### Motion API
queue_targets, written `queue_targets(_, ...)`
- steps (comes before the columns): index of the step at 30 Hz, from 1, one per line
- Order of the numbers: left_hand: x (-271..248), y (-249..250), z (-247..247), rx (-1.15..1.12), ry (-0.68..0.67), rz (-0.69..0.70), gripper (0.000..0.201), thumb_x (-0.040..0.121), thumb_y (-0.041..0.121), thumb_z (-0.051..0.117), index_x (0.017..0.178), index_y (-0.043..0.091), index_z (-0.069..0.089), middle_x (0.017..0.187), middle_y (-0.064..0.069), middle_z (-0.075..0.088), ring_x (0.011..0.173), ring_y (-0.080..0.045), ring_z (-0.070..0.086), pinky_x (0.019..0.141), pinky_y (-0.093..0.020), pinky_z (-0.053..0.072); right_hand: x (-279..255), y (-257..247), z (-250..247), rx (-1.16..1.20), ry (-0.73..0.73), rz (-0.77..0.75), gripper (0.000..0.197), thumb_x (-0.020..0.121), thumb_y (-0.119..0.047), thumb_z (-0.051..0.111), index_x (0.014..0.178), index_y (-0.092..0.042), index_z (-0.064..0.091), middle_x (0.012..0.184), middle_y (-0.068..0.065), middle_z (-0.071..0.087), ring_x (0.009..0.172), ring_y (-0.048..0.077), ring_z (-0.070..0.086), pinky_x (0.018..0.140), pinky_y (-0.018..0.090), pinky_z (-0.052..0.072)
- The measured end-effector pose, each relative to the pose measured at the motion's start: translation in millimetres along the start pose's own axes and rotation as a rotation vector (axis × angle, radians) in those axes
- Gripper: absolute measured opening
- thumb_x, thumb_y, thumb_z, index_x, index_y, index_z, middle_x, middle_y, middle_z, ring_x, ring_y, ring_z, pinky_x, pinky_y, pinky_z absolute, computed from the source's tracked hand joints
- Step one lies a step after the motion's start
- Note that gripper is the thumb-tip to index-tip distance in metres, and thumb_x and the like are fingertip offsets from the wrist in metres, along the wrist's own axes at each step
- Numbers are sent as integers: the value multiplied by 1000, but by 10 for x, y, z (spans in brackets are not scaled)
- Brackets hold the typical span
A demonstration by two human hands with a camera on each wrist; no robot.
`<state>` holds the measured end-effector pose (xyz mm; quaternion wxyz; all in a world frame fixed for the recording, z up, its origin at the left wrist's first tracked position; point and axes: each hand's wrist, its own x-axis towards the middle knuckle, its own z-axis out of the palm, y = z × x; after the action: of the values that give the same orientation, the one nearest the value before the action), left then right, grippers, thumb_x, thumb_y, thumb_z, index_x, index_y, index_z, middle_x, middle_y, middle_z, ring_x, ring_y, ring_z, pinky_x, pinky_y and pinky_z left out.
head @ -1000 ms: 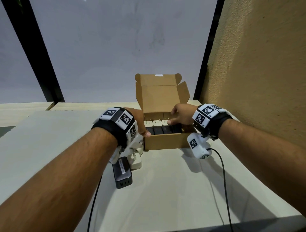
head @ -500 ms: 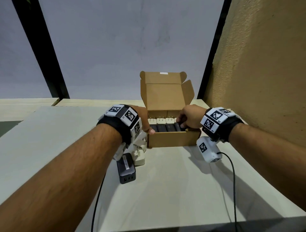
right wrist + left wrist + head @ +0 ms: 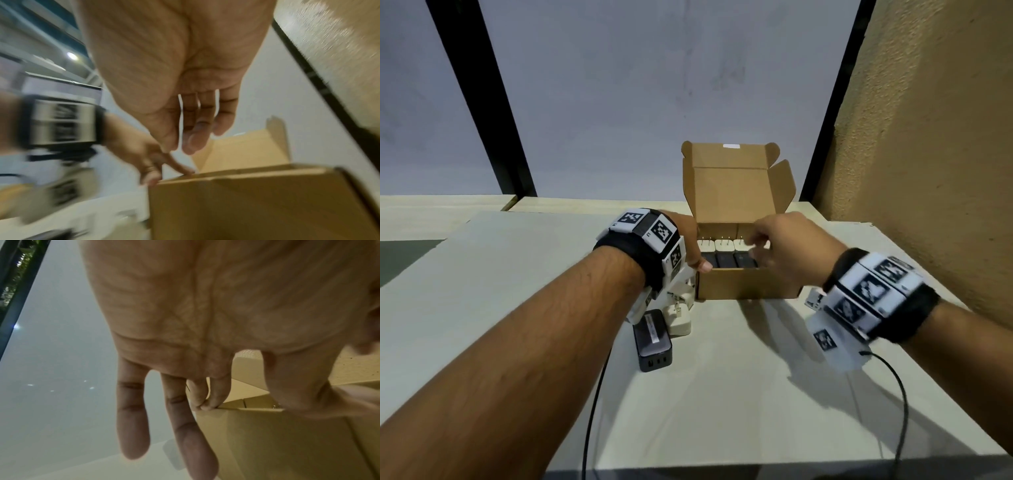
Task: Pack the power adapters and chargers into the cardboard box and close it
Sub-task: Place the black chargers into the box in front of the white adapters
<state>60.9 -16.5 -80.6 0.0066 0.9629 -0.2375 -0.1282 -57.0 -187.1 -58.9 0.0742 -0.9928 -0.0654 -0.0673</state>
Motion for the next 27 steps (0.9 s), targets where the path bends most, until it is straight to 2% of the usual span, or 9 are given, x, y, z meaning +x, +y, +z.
queue_targets(2, -8, -14, -13, -33, -7, 15, 53, 71, 55, 76, 99, 13, 59, 77, -2, 51, 75, -19, 48, 69, -28, 36, -305, -251, -26, 37, -77, -189, 17, 90, -23, 61, 104, -23, 70, 103, -5, 69, 88, 12, 61, 82, 33, 52)
queue_targets(5, -34, -13, -40, -14, -20, 32, 55, 69, 60, 75, 96, 16, 56, 80, -3, 51, 75, -19, 46, 63, -28, 35, -634, -577, 23, -14, -307, -416, 36, 92, -35, 58, 128, -33, 56, 130, -16, 55, 95, -3, 48, 85, 23, 45)
queue_targets(8, -55, 2, -53, 13, -31, 29, 66, 68, 66, 72, 104, 12, 60, 88, -4, 57, 81, -21, 52, 68, -28, 37, -693, -721, 176, -65, -390, -559, 57, 94, -32, 56, 146, -37, 33, 156, -19, 27, 135, 5, 36, 107, 33, 39)
queue_targets(10, -56, 9, -51, 12, -26, 25, 74, 70, 64, 71, 114, 5, 63, 93, -7, 61, 88, -24, 58, 76, -30, 39, -686, -746, 282, -62, -413, -629, 64, 94, -28, 56, 150, -36, 24, 160, -17, 18, 144, 11, 28, 112, 39, 36)
queue_targets(13, -49, 12, -43, 31, -15, 12, 75, 71, 65, 69, 117, 6, 62, 97, -7, 63, 96, -24, 61, 80, -31, 41, -682, -732, 371, -93, -453, -700, 69, 94, -22, 57, 152, -31, 21, 161, -13, 17, 146, 13, 24, 113, 41, 35)
queue_targets(17, -30, 19, -22, 50, 13, 8, 76, 73, 65, 68, 123, 7, 60, 113, -10, 66, 105, -25, 61, 79, -31, 39, -703, -695, 293, -64, -439, -685, 73, 91, -25, 62, 152, -31, 22, 155, -9, 30, 137, 14, 36, 108, 33, 39)
queue_targets(20, -47, 19, -30, 30, 4, 5, 73, 75, 62, 68, 122, 7, 60, 97, -8, 65, 92, -23, 59, 77, -30, 39, -736, -679, 190, -42, -479, -578, 69, 88, -37, 65, 147, -33, 31, 139, -6, 41, 120, 13, 45, 93, 28, 44)
queue_targets(22, -43, 5, -34, 0, -7, 5, 74, 74, 61, 70, 123, 6, 60, 82, -4, 59, 84, -21, 56, 77, -30, 39, -756, -677, 169, -20, -438, -507, 62, 86, -45, 65, 141, -32, 41, 132, -6, 44, 114, 14, 48, 90, 28, 46)
queue_targets(27, -44, 7, -25, 17, -17, -9, 79, 72, 65, 69, 126, 9, 60, 95, -8, 68, 96, -24, 65, 79, -32, 43, -764, -681, 263, -32, -338, -411, 66, 79, -52, 69, 135, -28, 44, 132, -7, 45, 111, 15, 52, 87, 32, 51)
